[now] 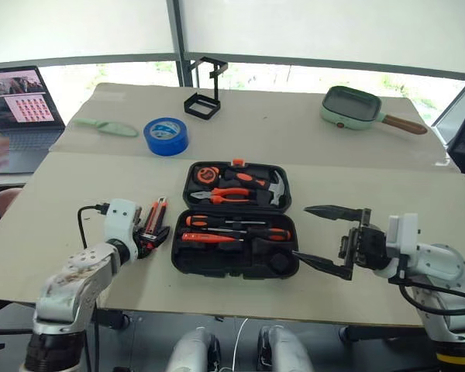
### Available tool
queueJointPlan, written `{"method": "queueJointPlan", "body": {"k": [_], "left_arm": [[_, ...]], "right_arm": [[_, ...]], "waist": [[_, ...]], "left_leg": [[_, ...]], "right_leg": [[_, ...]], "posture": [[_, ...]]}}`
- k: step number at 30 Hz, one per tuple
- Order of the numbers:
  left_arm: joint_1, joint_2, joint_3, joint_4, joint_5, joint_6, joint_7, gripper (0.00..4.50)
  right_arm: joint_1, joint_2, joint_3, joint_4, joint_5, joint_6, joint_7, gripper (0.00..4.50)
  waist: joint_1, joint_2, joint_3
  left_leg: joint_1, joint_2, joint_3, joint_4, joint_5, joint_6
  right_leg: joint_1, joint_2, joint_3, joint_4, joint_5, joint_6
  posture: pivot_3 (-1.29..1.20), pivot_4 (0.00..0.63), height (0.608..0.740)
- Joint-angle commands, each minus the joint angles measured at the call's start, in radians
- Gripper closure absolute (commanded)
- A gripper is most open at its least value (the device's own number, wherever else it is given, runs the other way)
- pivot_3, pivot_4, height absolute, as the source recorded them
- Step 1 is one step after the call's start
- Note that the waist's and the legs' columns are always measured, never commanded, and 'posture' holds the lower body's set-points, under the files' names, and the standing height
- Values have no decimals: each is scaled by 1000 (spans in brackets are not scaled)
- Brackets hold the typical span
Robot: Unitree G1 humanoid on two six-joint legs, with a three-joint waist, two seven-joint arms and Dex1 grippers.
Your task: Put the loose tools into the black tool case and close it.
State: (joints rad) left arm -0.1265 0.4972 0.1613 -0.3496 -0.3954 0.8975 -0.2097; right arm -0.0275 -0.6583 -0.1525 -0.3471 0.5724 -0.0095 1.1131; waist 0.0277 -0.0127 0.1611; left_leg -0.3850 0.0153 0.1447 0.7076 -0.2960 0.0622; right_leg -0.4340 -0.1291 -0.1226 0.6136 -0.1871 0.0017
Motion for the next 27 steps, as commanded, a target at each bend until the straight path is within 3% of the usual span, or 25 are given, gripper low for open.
{"method": "queueJointPlan", "body": {"k": [1,4,7,11,16,20,24,27], "left_arm": [[9,-44,-28,52,16,14,8,1106],[47,-49,-18,38,27,-16,-11,2272],[65,-9,14,45,28,-134,-96,2791],[30,86,76,125,-8,-384,-335,2792],[-17,245,31,186,-72,-620,-785,2792],[-157,338,-157,173,-54,-650,-1082,2792],[-268,384,-342,127,49,-549,-1137,2792],[-371,332,-415,107,62,-441,-1097,2792]], "right_arm": [[-14,2,-14,-43,23,20,-30,0],[-6,-2,-18,-64,42,46,-41,0],[-6,-13,-18,-72,49,59,-33,0],[-10,-34,-43,-70,53,72,-31,0],[33,-81,-91,-65,56,69,-5,0],[109,-109,-135,-74,44,67,10,0],[178,-136,-163,-118,76,108,14,0],[242,-153,-197,-153,105,143,20,0]], "waist": [[1,4,-2],[7,8,-5],[9,10,-6],[7,10,-6],[13,6,-3],[19,6,-3],[12,6,-3],[8,4,-2]], "left_leg": [[2,0,0,0,0,0],[3,0,0,0,0,0],[4,0,0,-4,0,0],[1,2,0,-5,2,-3],[-5,2,-1,-5,4,-4],[-7,0,-1,-4,1,2],[-7,-2,3,-3,2,12],[-7,-2,4,-3,3,14]], "right_leg": [[1,-1,0,0,0,0],[2,-2,0,0,0,0],[2,-2,1,-1,0,-1],[-3,0,0,0,-1,-4],[-8,1,-3,0,-1,-7],[-7,1,-4,-2,-1,-6],[-5,2,-4,-3,-2,1],[-6,4,-2,-3,-3,4]], "posture": [[0,150,740],[0,150,740],[0,150,740],[0,150,740],[0,150,740],[0,150,740],[0,150,740],[0,150,740]]}}
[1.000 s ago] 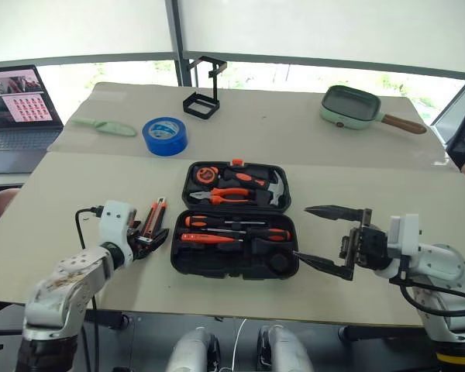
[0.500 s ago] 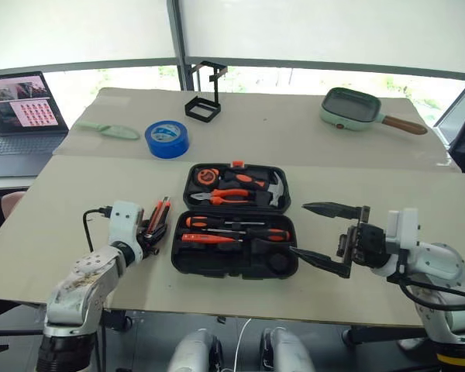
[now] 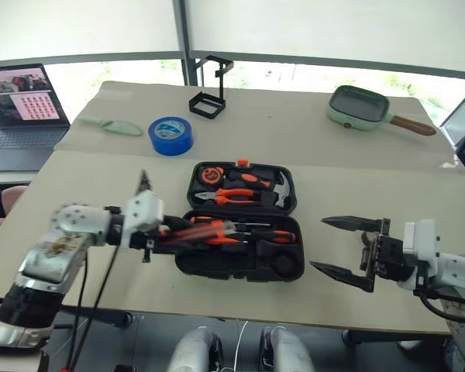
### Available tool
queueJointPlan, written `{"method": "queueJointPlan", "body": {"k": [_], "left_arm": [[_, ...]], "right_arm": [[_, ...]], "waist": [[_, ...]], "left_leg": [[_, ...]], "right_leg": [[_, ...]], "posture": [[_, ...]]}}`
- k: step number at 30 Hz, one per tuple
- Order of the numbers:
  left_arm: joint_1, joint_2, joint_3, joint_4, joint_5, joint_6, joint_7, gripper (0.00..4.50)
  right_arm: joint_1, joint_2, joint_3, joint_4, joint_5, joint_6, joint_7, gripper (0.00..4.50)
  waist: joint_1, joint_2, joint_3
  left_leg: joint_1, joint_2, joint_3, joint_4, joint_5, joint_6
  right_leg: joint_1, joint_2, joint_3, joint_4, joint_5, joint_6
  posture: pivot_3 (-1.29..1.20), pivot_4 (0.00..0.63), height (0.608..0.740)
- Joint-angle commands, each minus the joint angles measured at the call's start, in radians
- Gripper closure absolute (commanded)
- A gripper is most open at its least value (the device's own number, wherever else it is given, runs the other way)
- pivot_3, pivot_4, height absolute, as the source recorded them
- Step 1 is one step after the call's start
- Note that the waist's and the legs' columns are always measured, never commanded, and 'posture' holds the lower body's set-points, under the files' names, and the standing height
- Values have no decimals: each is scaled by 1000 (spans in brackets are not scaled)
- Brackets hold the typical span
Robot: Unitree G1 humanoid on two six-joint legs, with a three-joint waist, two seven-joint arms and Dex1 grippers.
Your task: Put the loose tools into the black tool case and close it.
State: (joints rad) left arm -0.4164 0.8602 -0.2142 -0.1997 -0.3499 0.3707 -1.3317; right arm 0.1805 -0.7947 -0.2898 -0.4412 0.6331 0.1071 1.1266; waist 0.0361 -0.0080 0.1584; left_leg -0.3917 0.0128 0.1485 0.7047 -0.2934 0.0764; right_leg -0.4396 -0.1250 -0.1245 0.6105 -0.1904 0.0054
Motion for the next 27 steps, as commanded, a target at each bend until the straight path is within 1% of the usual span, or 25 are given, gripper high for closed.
{"method": "queueJointPlan", "body": {"k": [1,5,8,14,17,23,27], "left_arm": [[-107,-56,-65,-36,30,85,31,2792],[-137,-107,-142,-4,91,57,28,2792],[-129,-116,-175,-3,114,48,20,2792],[-114,-91,-195,-23,155,103,34,2792],[-124,-91,-206,-22,169,143,38,2792],[-114,-157,-224,5,181,135,72,2792],[-94,-168,-224,14,189,115,75,2792]], "right_arm": [[50,-17,-73,-60,42,21,10,0],[94,-24,-117,-47,17,-2,33,0],[108,-26,-137,-37,9,-4,46,0],[113,1,-133,-43,-2,-25,43,0],[90,31,-131,-64,23,-10,2,0],[74,55,-102,-62,-17,-43,-8,0],[71,62,-94,-62,-25,-43,-10,0]], "waist": [[0,-2,1],[0,-2,1],[-1,-3,2],[2,-3,2],[2,-3,2],[8,-3,1],[11,-2,1]], "left_leg": [[0,1,0,0,0,0],[2,1,0,1,0,0],[2,1,0,1,0,0],[2,2,-3,1,0,0],[2,2,-3,1,0,1],[2,2,-4,3,0,1],[1,1,-5,9,-2,4]], "right_leg": [[0,2,0,0,0,0],[1,3,1,0,0,0],[1,3,2,1,0,0],[1,1,2,1,0,0],[2,1,2,1,0,0],[3,1,2,1,0,0],[5,0,2,2,0,0]], "posture": [[0,150,740],[0,150,740],[0,150,740],[0,150,740],[0,150,740],[0,150,740],[0,150,740]]}}
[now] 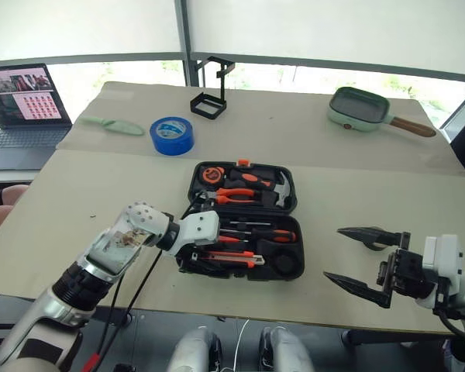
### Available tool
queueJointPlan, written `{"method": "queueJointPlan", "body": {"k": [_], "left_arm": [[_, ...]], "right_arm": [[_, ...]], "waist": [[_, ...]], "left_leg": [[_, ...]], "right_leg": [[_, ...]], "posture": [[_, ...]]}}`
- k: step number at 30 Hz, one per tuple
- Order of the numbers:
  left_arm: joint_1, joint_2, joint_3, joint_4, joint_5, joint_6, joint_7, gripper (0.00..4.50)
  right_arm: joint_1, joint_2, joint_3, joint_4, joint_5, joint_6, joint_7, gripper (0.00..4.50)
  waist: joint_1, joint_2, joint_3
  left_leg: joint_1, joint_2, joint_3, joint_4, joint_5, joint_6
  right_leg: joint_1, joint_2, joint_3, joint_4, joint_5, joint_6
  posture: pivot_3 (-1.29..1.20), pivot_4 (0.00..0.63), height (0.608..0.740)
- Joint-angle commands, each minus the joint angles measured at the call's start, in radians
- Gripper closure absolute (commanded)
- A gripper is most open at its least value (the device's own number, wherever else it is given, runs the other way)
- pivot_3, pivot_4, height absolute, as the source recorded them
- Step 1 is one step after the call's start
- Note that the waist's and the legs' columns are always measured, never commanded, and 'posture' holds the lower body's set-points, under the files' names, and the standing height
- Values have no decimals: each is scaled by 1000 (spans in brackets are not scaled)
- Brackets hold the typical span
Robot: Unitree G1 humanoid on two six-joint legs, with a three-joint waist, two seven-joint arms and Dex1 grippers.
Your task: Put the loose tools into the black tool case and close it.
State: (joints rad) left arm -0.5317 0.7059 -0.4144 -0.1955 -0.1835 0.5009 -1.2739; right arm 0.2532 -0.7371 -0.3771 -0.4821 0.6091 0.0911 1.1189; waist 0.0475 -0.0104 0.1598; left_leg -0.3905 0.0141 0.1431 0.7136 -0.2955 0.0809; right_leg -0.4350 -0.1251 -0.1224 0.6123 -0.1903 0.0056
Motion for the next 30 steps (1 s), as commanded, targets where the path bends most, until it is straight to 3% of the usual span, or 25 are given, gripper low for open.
{"method": "queueJointPlan", "body": {"k": [1,5,7,11,15,19,22,28,30], "left_arm": [[23,-10,-31,11,26,-11,12,2792],[37,-28,-21,16,14,34,41,2792],[47,-52,-3,8,-17,27,41,1805],[64,-149,112,12,-116,-44,63,760],[84,-169,229,23,-235,-80,14,760],[102,-134,276,69,-242,-160,-30,760],[123,-102,278,96,-228,-223,-71,1524],[204,-41,247,107,-167,-349,-116,3834],[217,-46,242,105,-152,-347,-86,4421]], "right_arm": [[3,5,-6,-22,-2,-27,-2,0],[14,10,-5,-27,-7,-30,-7,0],[20,12,-2,-30,-10,-29,-8,0],[31,11,4,-35,-8,-24,-10,0],[40,11,9,-39,-6,-19,-8,0],[35,12,25,-37,-9,-16,-12,0],[29,11,31,-31,-10,-16,-12,0],[34,14,41,-21,-16,-23,-11,0],[42,13,40,-17,-17,-24,-6,0]], "waist": [[0,0,0],[0,0,0],[2,1,-1],[12,2,-1],[2,0,0],[-13,0,0],[-13,0,0],[-9,0,0],[-7,0,0]], "left_leg": [[0,0,0,1,-1,1],[1,-1,0,2,-2,3],[1,-1,0,2,-2,3],[1,-1,-1,3,-2,2],[-2,-1,-2,5,-2,2],[0,0,-2,2,1,0],[1,0,-2,1,1,0],[0,0,-1,1,-1,-1],[-1,0,-1,1,-2,-1]], "right_leg": [[1,-1,0,0,0,1],[3,-4,1,-1,1,1],[4,-4,1,-1,1,2],[5,-5,0,-2,1,2],[2,-7,2,-1,2,2],[2,-5,1,-1,3,1],[2,-4,0,0,2,0],[1,-4,0,-1,2,0],[1,-4,0,-1,2,0]], "posture": [[0,150,740],[0,150,740],[0,150,740],[0,150,740],[0,150,740],[0,150,740],[0,150,740],[0,150,740],[0,150,740]]}}
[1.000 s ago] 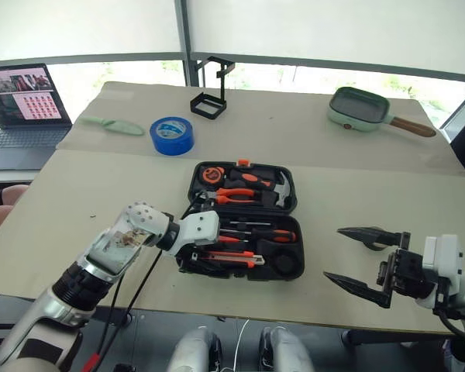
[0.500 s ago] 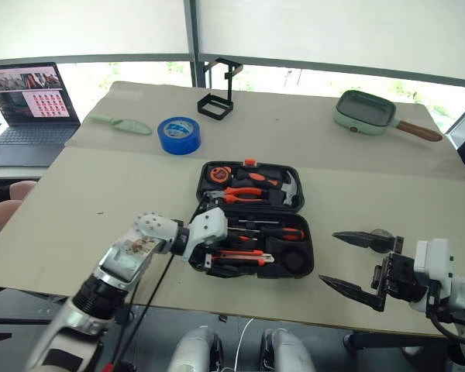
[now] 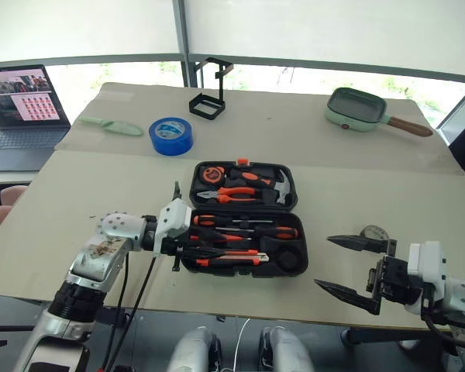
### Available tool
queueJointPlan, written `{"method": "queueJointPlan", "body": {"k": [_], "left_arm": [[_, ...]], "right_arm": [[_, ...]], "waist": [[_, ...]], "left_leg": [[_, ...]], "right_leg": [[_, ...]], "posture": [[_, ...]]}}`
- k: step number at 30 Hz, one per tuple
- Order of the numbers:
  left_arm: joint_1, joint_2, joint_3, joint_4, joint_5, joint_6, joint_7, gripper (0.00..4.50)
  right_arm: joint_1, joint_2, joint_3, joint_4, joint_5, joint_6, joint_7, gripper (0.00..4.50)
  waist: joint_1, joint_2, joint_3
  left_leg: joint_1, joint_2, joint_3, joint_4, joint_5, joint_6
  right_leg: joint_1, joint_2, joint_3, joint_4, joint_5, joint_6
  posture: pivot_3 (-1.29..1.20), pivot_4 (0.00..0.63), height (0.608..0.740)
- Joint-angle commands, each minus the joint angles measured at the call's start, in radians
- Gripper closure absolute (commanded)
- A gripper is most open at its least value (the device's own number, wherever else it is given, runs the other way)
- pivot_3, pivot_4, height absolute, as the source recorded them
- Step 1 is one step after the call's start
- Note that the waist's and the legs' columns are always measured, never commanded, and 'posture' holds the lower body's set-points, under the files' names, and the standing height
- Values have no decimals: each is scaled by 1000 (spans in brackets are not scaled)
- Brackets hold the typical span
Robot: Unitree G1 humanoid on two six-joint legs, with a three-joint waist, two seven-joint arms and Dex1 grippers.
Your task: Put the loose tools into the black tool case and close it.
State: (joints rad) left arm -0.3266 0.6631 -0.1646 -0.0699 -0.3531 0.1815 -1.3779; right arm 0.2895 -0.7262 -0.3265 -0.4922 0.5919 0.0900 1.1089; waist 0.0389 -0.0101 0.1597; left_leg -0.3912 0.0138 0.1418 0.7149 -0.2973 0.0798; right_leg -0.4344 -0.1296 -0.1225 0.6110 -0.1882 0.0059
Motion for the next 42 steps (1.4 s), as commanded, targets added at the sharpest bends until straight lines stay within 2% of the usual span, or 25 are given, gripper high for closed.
{"method": "queueJointPlan", "body": {"k": [1,8,14,21,25,26,30,34,42], "left_arm": [[15,-9,-11,-22,27,-27,37,4421],[65,15,-91,-46,86,94,83,4421],[54,14,-132,23,123,134,112,4421],[45,-37,-62,10,87,61,170,4421],[18,-70,15,-43,-43,87,157,4421],[-1,-75,15,-44,-39,107,176,4421],[-17,-84,-24,-16,29,106,214,4421],[-11,-53,-106,6,81,164,183,4421],[-16,-54,-184,41,155,135,188,4421]], "right_arm": [[11,1,-12,-3,-1,-26,9,0],[14,18,16,-2,-17,-31,4,0],[8,23,29,-7,-18,-27,2,0],[14,22,23,-8,-16,-27,1,0],[10,17,2,13,-13,-30,4,0],[21,12,-7,12,-9,-23,9,0],[34,-1,-10,7,-3,-18,21,0],[7,8,4,13,-15,-22,3,0],[19,-26,-49,68,-37,-34,20,0]], "waist": [[3,0,0],[0,1,-1],[0,12,-8],[1,16,-10],[0,14,-9],[-1,13,-8],[1,12,-7],[-3,11,-7],[0,11,-7]], "left_leg": [[0,0,0,0,0,0],[0,0,0,0,0,0],[4,0,0,-1,-2,3],[9,0,-1,-2,-7,3],[6,1,-1,-2,-6,3],[4,1,-1,-2,-4,4],[1,0,0,-1,2,2],[1,0,2,-1,1,4],[2,0,1,-2,0,3]], "right_leg": [[0,0,0,0,0,0],[0,0,0,0,0,0],[2,0,0,0,0,1],[7,-1,0,0,-1,0],[4,-1,0,0,-1,0],[3,-1,0,0,-1,0],[1,1,0,0,0,0],[1,2,0,0,0,1],[0,0,0,0,-1,1]], "posture": [[0,150,740],[0,150,740],[0,150,740],[0,150,740],[0,150,740],[0,150,740],[0,150,740],[0,150,740],[0,150,740]]}}
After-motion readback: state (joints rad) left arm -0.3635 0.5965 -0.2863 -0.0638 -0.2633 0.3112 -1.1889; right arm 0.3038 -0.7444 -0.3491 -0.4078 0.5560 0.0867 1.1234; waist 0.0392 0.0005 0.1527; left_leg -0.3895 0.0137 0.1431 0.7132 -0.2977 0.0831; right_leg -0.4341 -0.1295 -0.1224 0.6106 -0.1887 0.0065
